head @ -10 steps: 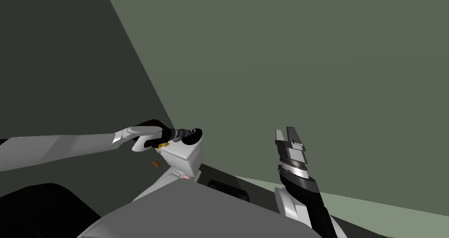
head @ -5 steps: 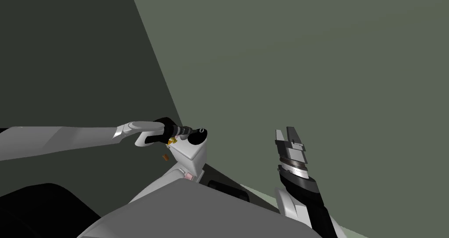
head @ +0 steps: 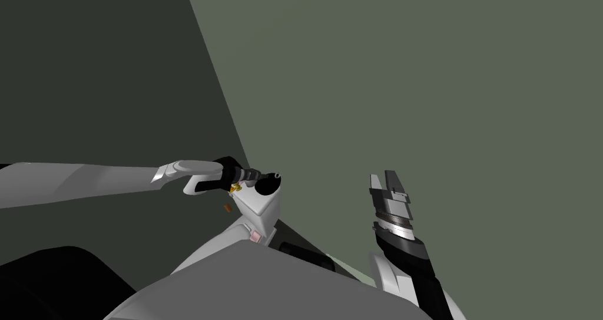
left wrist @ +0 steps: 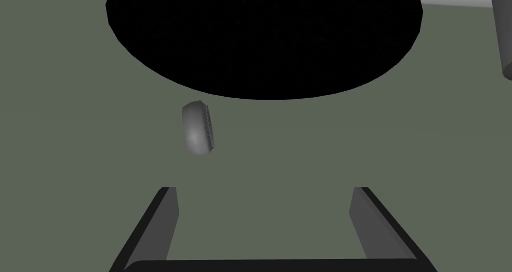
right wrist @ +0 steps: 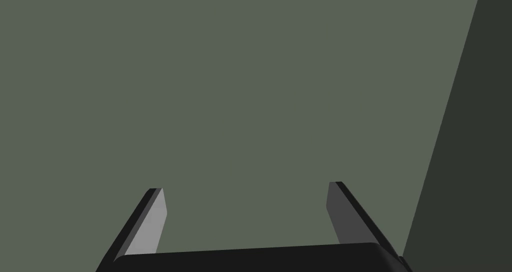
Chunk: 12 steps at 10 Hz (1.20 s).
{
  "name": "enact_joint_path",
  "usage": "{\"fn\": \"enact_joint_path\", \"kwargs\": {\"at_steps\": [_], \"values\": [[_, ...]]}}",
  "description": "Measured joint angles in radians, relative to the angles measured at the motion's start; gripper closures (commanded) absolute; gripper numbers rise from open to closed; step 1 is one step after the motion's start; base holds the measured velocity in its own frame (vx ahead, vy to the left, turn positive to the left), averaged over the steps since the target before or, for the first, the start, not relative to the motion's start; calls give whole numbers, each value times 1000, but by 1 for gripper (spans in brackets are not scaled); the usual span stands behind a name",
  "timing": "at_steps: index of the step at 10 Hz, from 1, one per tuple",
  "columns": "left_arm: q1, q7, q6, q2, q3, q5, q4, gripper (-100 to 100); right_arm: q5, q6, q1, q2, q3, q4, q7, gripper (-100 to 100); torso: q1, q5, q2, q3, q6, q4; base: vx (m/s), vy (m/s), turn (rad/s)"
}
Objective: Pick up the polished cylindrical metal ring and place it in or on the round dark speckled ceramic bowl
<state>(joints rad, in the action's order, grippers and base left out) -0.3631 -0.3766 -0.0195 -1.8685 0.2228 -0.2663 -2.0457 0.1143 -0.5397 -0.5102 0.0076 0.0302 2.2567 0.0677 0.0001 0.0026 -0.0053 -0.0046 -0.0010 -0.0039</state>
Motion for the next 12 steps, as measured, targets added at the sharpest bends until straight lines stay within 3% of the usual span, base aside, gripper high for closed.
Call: {"fn": "enact_joint_path", "kwargs": {"at_steps": [1,2,3,4,10,11,12], "values": [[31,1,1,-3,28,3,-2,-100,0,0,0,0,0,0,0,0,0,0,1,0,0,0,69,4,230],[-83,-15,8,-31,-96,-7,-28,-100,-1,0,-5,1,-3,-2,1,0,3,2,-6,-3,-7,1,66,-7,255],[-155,-22,11,-43,-171,-8,-43,-100,-1,1,-10,1,-4,-5,1,0,7,6,-13,-6,-10,1,35,-14,50],[-138,-16,11,-44,-156,-1,-45,-100,-1,2,-11,1,-4,-6,1,0,9,7,-17,-9,-10,0,21,-11,-23],[65,-4,12,-43,42,10,-43,-100,-1,2,-11,1,-4,-6,1,0,11,7,-17,-9,-10,0,1,0,-2],[69,-2,12,-43,47,10,-43,0,-1,2,-11,1,-4,-6,1,0,11,7,-17,-9,-10,0,0,0,0],[69,-2,12,-43,46,10,-43,0,-1,2,-11,1,-4,-6,1,0,11,7,-17,-9,-10,0,0,0,0]]}}
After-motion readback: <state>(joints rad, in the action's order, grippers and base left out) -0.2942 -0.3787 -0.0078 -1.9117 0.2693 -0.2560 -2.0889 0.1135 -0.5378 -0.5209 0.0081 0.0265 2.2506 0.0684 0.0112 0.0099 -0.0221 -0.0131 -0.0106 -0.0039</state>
